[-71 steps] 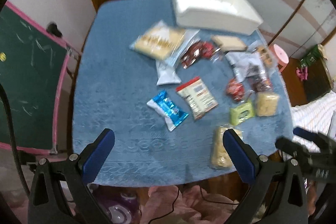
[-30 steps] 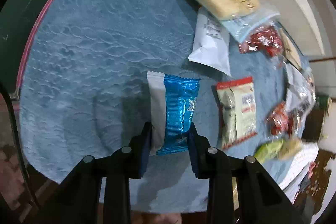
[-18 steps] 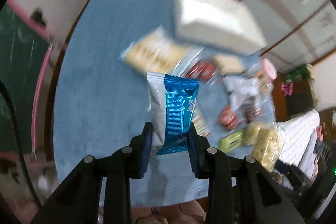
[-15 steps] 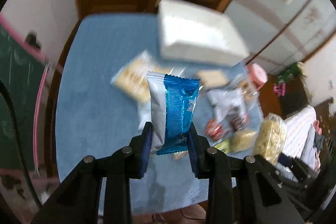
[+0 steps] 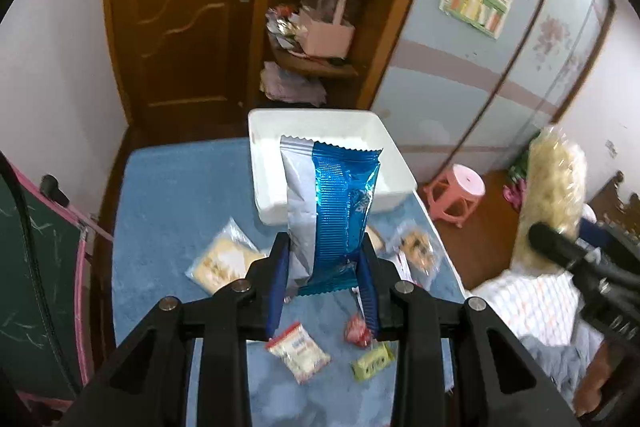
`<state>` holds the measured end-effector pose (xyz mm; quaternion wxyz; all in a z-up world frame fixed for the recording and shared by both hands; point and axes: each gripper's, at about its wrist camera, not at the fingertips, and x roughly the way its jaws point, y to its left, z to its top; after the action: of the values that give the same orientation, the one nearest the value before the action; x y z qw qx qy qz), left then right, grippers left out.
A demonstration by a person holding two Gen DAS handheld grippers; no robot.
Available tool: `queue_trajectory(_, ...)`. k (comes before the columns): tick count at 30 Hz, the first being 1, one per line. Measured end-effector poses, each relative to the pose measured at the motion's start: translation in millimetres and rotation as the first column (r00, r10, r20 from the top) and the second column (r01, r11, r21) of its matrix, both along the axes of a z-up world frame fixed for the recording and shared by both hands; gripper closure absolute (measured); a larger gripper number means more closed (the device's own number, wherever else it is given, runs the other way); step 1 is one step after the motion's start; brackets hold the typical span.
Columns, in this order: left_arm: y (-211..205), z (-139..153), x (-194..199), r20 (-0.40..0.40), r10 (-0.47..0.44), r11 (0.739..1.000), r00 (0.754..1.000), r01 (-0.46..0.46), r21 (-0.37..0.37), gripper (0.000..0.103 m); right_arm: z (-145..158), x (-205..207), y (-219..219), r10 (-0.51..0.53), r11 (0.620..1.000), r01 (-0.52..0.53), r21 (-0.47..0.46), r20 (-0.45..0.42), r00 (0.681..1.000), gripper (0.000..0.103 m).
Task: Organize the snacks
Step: 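Carry both packets over the white tray and open both tools to drop them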
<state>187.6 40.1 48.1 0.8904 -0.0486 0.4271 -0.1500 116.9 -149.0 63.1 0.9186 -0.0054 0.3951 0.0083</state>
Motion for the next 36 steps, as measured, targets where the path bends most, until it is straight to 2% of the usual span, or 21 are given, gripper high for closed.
queue_trajectory(7, -30, 23, 51, 0.049, 0.108, 0.991, 0.993, -0.112, 0.071, 0.072, 23, 67, -36, 0.104, 0.994, -0.103, -0.021, 0.067, 0.992, 0.042)
queue_trajectory(12, -53, 21, 96, 0.058, 0.167, 0.980, 0.984, -0.173, 0.100, 0.072, 13, 115, -58, 0.151, 0.988, -0.150, -0.024, 0.071, 0.986, 0.042)
queue_trajectory(17, -70, -4, 143, 0.043, 0.209, 0.968, 0.977, -0.213, 0.133, 0.072, -20, 172, -76, 0.157, 0.987, -0.158, 0.010, 0.029, 0.987, 0.042)
queue_trajectory(23, -85, -48, 195, -0.026, 0.234, 0.959, 0.972, -0.226, 0.169, 0.072, -67, 227, -81, 0.149, 0.989, -0.148, 0.015, -0.047, 0.988, 0.042)
queue_trajectory(32, -105, -86, 233, -0.051, 0.231, 0.947, 0.971, -0.213, 0.239, 0.071, -117, 267, -67, 0.177, 0.983, -0.182, -0.022, -0.137, 0.975, 0.042)
queue_trajectory(33, -108, -90, 235, -0.052, 0.238, 0.942, 0.970, -0.217, 0.257, 0.069, -120, 269, -66, 0.178, 0.983, -0.183, -0.020, -0.143, 0.974, 0.042)
queue_trajectory(35, -109, -93, 237, -0.052, 0.247, 0.936, 0.968, -0.224, 0.271, 0.043, -125, 275, -65, 0.184, 0.982, -0.187, -0.005, -0.152, 0.971, 0.038)
queue_trajectory(36, -109, -94, 237, -0.049, 0.252, 0.935, 0.966, -0.230, 0.271, 0.017, -127, 278, -66, 0.188, 0.982, -0.188, 0.011, -0.153, 0.970, 0.036)
